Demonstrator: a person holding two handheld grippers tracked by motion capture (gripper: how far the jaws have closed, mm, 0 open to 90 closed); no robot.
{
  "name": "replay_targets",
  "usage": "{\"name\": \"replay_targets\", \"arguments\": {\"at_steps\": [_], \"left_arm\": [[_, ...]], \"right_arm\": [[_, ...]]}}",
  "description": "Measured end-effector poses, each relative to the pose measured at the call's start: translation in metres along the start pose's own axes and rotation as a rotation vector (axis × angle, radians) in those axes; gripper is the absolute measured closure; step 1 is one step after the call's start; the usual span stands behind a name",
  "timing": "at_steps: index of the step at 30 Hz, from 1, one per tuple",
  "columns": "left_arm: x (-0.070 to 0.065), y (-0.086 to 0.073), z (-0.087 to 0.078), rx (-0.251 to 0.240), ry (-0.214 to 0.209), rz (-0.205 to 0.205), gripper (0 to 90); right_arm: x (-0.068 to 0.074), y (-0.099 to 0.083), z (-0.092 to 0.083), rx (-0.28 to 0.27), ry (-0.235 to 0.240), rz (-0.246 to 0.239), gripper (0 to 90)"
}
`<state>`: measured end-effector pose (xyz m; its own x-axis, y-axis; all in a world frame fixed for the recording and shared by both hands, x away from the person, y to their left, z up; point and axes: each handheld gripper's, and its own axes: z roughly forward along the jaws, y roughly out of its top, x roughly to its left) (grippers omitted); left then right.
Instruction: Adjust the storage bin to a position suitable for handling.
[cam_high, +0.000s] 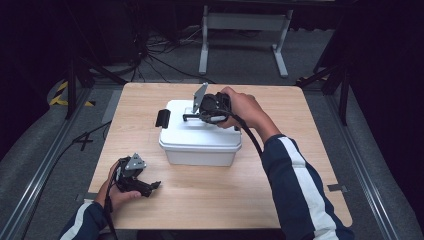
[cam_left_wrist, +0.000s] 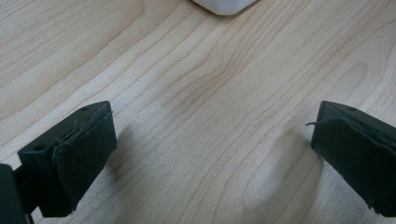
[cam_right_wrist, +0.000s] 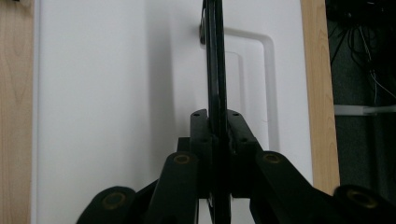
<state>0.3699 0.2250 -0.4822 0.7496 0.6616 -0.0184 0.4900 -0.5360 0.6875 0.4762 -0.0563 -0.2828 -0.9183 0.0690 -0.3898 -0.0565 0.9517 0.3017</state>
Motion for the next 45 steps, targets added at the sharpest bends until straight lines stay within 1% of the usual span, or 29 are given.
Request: {"name": "replay_targets", "arguments": {"at_steps": [4,6,12,15,18,21,22,23,24,25,27,30,34,35,38,42,45], "left_arm": [[0.0,0.0,0.0,0.0,0.0,0.0,0.6],[0.0,0.0,0.0,0.0,0.0,-0.001,0.6],[0.0,0.0,0.0,0.001,0.0,-0.001,0.6],[0.0,0.0,0.0,0.0,0.0,-0.001,0.6],[0.0,0.0,0.0,0.001,-0.001,-0.001,0.6],[0.0,0.0,0.0,-0.004,0.002,-0.002,0.6],[0.0,0.0,0.0,-0.004,0.002,-0.002,0.6],[0.0,0.0,0.0,-0.004,0.002,-0.002,0.6],[0.0,0.0,0.0,-0.004,0.002,-0.002,0.6],[0.0,0.0,0.0,-0.004,0.002,-0.002,0.6],[0.0,0.0,0.0,-0.004,0.002,-0.001,0.6],[0.0,0.0,0.0,-0.004,0.002,-0.002,0.6],[0.0,0.0,0.0,0.001,-0.001,-0.001,0.6],[0.0,0.0,0.0,0.001,-0.001,-0.001,0.6],[0.0,0.0,0.0,0.001,-0.001,0.0,0.6],[0.0,0.0,0.0,0.0,0.0,-0.001,0.6],[0.0,0.0,0.0,0.001,-0.001,-0.001,0.6]], "right_arm": [[-0.001,-0.001,-0.003,-0.012,0.001,-0.002,84.2],[-0.001,-0.001,-0.004,-0.017,-0.006,0.005,84.2],[-0.002,-0.002,-0.011,-0.033,-0.018,-0.005,84.3],[-0.002,-0.002,-0.014,-0.033,-0.023,0.005,84.3],[-0.003,-0.002,-0.016,-0.03,-0.024,-0.003,84.3],[-0.003,-0.003,-0.02,-0.041,-0.032,0.01,84.3],[-0.003,-0.003,-0.02,-0.041,-0.032,0.01,84.3],[-0.004,-0.004,-0.021,-0.043,-0.034,0.0,84.4],[-0.003,-0.004,-0.022,-0.042,-0.035,0.007,84.3],[-0.004,-0.005,-0.023,-0.046,-0.032,0.001,84.3],[-0.003,-0.006,-0.026,-0.049,-0.036,0.008,84.3],[-0.003,-0.01,-0.029,-0.059,-0.045,0.011,84.3],[-0.001,-0.016,-0.036,-0.075,-0.045,0.022,84.3],[-0.001,-0.017,-0.037,-0.078,-0.05,0.015,84.3],[-0.001,-0.025,-0.041,-0.089,-0.048,0.025,84.2],[0.0,-0.037,-0.047,-0.092,-0.061,0.036,84.3],[0.0,-0.048,-0.054,-0.113,-0.07,0.05,84.2]]}}
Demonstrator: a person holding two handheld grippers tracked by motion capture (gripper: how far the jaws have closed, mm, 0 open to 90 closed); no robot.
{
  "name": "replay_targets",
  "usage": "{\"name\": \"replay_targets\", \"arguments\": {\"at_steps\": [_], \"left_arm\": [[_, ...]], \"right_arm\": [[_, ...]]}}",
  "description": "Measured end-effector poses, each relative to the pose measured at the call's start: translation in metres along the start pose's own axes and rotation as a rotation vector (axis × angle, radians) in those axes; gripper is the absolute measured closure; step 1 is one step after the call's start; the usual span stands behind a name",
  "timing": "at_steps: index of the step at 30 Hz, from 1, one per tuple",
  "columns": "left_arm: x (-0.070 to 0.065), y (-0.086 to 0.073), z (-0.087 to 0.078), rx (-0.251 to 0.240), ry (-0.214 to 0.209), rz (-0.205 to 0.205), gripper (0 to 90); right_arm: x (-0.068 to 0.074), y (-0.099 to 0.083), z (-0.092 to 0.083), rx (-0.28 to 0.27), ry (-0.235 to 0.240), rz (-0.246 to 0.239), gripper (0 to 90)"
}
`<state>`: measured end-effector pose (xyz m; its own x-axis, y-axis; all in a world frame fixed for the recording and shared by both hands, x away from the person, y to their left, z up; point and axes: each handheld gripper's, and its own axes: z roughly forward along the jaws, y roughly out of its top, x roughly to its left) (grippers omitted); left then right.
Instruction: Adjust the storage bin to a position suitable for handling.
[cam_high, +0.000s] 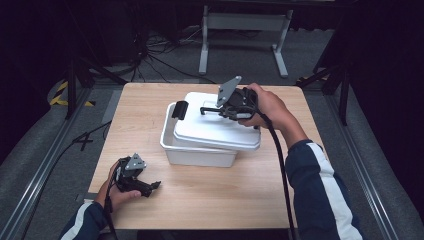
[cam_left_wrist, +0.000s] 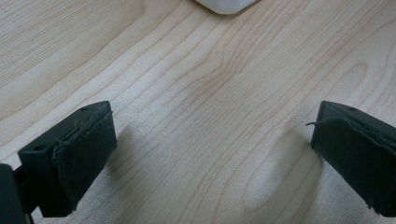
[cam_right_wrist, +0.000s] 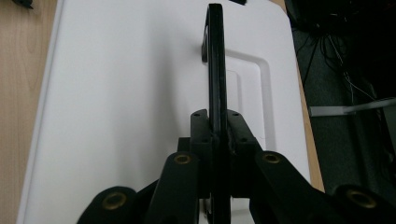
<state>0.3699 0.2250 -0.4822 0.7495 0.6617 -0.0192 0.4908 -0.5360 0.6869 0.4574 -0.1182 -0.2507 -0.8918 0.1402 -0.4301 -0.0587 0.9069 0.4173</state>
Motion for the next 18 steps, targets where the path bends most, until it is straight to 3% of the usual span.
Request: {"name": "replay_targets", "arguments": {"at_steps": [18], "left_arm": [[0.0,0.0,0.0,-0.005,0.002,-0.001,0.6]], "right_arm": [[-0.005,-0.055,-0.039,-0.025,-0.066,0.094,84.2]]}}
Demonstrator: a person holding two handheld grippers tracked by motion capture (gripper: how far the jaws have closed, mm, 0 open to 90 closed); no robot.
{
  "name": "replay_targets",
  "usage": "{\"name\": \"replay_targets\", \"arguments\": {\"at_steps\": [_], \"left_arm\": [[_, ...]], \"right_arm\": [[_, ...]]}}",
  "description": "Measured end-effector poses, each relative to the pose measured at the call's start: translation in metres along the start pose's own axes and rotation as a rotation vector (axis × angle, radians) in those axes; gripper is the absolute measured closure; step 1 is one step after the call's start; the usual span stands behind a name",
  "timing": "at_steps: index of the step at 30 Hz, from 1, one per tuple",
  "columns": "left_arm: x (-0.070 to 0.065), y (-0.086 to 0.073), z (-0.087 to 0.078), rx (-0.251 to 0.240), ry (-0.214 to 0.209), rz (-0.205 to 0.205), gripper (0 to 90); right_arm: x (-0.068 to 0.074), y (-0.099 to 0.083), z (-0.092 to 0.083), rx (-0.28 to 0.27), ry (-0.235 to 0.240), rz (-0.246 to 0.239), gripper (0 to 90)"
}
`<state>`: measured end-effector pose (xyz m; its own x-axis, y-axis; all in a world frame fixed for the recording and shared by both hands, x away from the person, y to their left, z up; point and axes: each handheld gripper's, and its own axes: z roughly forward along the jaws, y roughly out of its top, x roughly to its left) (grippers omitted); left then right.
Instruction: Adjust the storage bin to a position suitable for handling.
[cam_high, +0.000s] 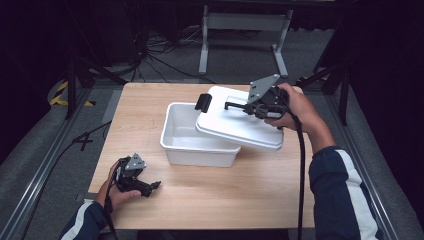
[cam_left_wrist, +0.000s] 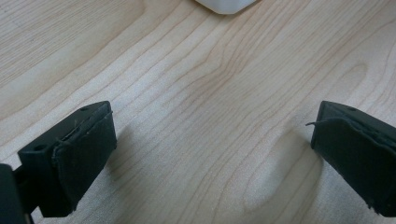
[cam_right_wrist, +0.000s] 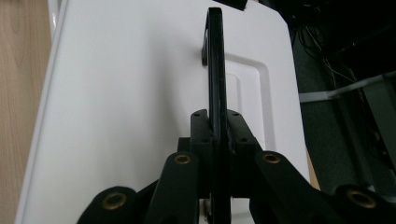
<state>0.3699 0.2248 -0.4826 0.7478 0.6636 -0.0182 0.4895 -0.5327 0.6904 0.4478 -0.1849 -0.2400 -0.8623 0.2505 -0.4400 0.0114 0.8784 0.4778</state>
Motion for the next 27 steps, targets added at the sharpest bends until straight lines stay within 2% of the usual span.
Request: {"name": "replay_targets", "arguments": {"at_steps": [12,17,22,27], "left_arm": [[0.0,0.0,0.0,0.0,0.001,0.0,0.6],[0.0,0.0,0.0,0.0,0.001,0.0,0.6],[0.0,0.0,0.0,0.0,0.0,0.0,0.6],[0.0,0.0,0.0,0.002,0.001,0.003,0.6]], "right_arm": [[-0.006,-0.042,-0.027,-0.015,-0.041,0.065,84.3],[-0.007,-0.053,-0.033,-0.015,-0.05,0.083,84.2],[-0.009,-0.071,-0.042,-0.037,-0.069,0.116,84.2],[-0.009,-0.089,-0.048,-0.031,-0.088,0.149,84.3]]}}
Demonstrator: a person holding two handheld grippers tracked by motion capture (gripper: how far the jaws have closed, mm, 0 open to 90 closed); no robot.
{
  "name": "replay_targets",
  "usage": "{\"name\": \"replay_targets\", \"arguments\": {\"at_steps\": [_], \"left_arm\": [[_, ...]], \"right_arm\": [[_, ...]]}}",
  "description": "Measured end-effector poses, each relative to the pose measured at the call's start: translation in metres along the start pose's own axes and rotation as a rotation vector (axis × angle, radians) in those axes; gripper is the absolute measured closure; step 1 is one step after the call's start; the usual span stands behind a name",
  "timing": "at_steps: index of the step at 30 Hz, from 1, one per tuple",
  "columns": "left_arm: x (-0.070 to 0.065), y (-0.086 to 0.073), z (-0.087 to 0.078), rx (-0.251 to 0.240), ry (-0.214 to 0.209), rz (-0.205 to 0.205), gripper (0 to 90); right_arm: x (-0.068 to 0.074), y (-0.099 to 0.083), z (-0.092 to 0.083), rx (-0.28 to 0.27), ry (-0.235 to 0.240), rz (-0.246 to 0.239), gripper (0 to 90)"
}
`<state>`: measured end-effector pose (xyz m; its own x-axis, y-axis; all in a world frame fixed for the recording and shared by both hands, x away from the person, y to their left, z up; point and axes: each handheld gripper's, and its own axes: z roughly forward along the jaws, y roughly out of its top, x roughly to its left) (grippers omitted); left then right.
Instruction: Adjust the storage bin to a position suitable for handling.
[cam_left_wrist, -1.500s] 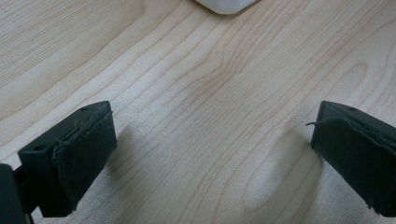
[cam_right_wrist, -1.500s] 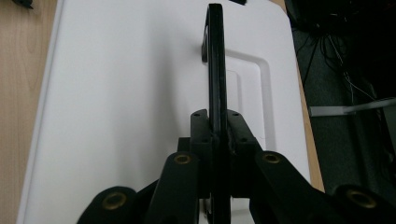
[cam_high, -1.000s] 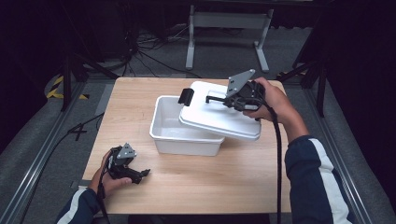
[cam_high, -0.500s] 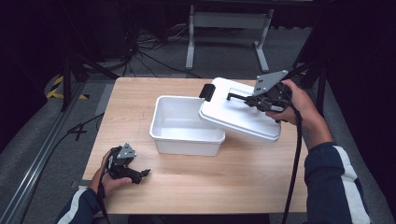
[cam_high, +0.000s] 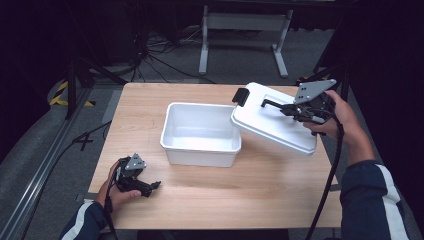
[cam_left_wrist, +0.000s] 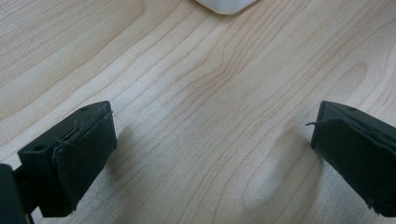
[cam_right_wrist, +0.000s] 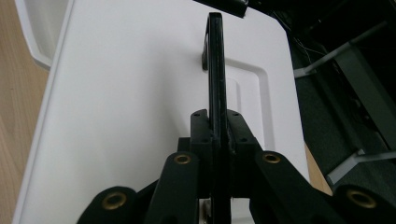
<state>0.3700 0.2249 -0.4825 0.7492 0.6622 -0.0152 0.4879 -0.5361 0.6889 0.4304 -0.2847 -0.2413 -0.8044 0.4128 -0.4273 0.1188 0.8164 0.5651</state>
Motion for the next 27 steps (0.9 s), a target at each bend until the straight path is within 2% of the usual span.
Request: {"name": "replay_targets", "arguments": {"at_steps": [10,12,13,15,24,27], "left_arm": [[0.0,0.0,0.0,0.0,0.0,0.0,0.6],[0.0,0.0,0.0,0.0,0.0,-0.001,0.6],[0.0,0.0,0.0,0.0,0.0,-0.001,0.6],[0.0,0.0,0.0,0.0,0.0,0.0,0.6],[0.0,0.0,0.0,0.0,0.0,0.0,0.6],[0.0,0.0,0.0,0.0,0.0,0.0,0.6]], "right_arm": [[-0.006,-0.036,-0.004,0.006,-0.013,0.066,84.2],[-0.007,-0.038,-0.004,0.012,-0.016,0.068,84.3],[-0.007,-0.045,-0.003,0.018,-0.019,0.086,84.3],[-0.008,-0.048,-0.002,0.022,-0.021,0.088,84.3],[-0.007,-0.07,0.018,0.07,-0.017,0.129,84.3],[-0.007,-0.076,0.031,0.087,-0.003,0.146,84.3]]}}
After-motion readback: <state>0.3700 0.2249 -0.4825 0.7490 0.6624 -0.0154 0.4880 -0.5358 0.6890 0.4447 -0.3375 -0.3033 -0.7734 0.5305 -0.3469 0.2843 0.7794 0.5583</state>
